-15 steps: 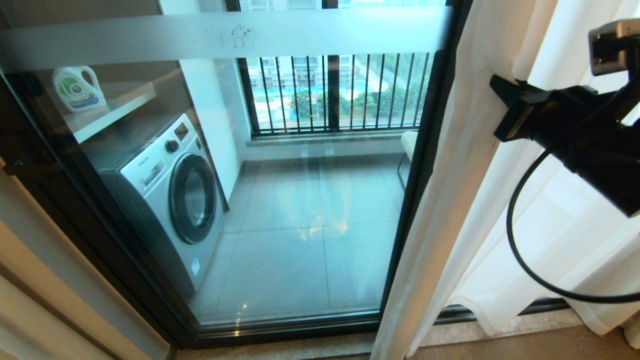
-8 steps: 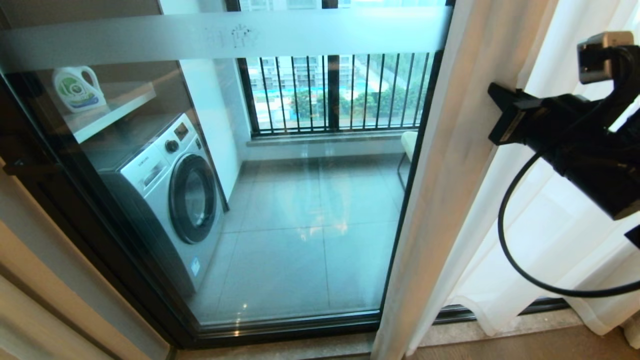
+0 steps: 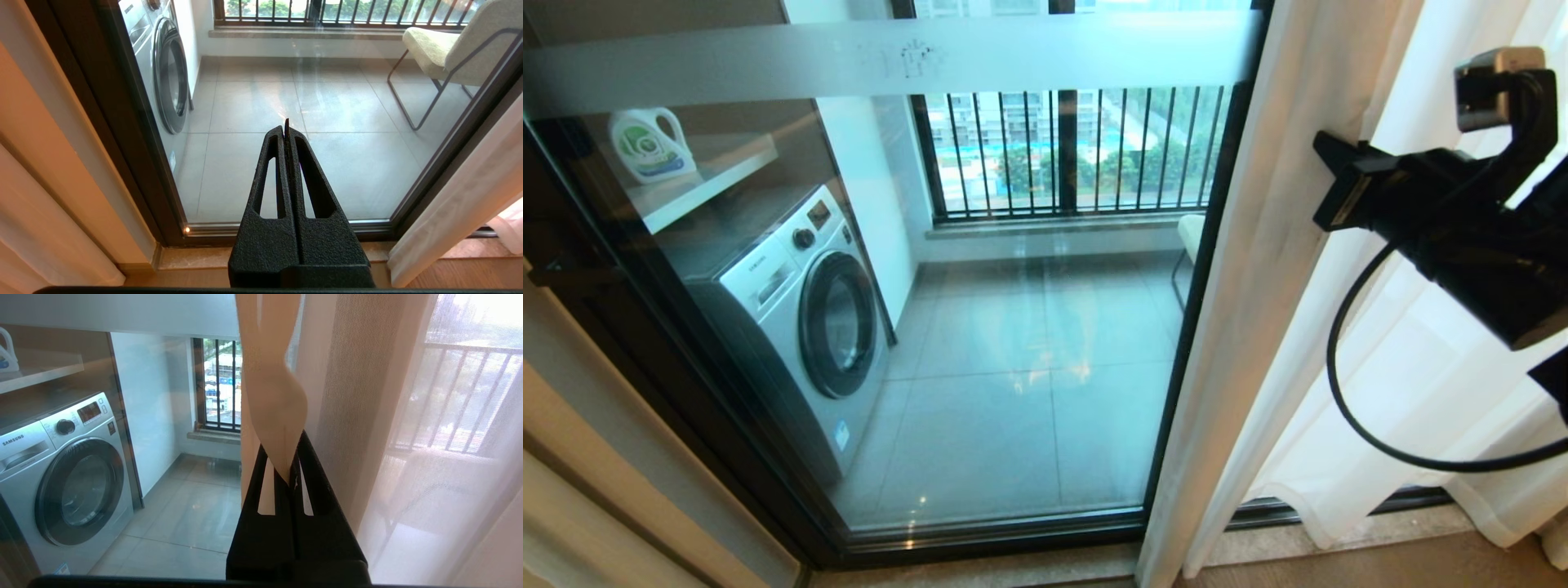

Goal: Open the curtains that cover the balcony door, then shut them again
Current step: Pull the inner curtains open on both sides

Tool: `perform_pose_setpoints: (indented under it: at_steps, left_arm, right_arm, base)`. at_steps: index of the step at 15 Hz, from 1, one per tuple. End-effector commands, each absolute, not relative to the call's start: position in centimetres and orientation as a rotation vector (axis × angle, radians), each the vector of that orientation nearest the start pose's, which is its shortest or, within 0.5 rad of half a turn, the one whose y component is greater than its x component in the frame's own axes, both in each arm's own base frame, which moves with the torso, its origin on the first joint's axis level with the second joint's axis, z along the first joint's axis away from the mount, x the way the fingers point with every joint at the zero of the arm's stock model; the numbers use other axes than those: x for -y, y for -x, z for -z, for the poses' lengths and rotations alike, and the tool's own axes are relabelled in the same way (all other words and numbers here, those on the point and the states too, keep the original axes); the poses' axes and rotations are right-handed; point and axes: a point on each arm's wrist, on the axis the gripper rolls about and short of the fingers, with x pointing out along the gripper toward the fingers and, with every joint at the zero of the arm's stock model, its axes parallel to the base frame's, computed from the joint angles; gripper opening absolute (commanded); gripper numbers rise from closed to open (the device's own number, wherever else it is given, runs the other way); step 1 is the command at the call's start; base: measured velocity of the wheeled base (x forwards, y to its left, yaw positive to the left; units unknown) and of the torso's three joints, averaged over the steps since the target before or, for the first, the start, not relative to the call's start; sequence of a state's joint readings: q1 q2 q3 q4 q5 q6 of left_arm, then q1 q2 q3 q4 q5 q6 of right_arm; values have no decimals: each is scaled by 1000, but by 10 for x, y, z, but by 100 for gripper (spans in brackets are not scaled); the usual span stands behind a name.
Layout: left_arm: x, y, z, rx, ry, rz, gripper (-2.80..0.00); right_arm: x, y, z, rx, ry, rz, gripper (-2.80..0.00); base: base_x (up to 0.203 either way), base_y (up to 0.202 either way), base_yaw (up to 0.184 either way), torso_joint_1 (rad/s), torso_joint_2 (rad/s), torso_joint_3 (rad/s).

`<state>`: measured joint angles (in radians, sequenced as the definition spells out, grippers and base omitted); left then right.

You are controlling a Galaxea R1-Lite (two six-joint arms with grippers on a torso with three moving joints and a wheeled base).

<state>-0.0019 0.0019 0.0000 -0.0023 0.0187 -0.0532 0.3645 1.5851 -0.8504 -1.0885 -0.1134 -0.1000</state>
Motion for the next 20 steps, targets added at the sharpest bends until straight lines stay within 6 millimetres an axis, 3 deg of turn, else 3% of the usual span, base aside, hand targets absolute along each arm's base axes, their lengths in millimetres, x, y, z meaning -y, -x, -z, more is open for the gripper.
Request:
perform_pose_setpoints:
  at_steps: [1, 7, 20]
  left_arm:
    - [-1, 23, -76, 0, 54, -17, -280]
    - [0, 23, -76, 1, 54, -17, -280]
    - [-1, 23, -76, 0, 53, -17, -280]
  right_arm:
    - [-98, -263, -275, 366, 13, -231, -280]
    - [-98, -263, -277, 373, 13, -228, -280]
    - [-97, -264, -283, 412, 2, -221, -280]
  base:
    - [0, 0, 0, 0, 0, 0]
    - [1, -15, 0, 0, 0, 2]
    - [0, -186, 2, 3, 2, 3]
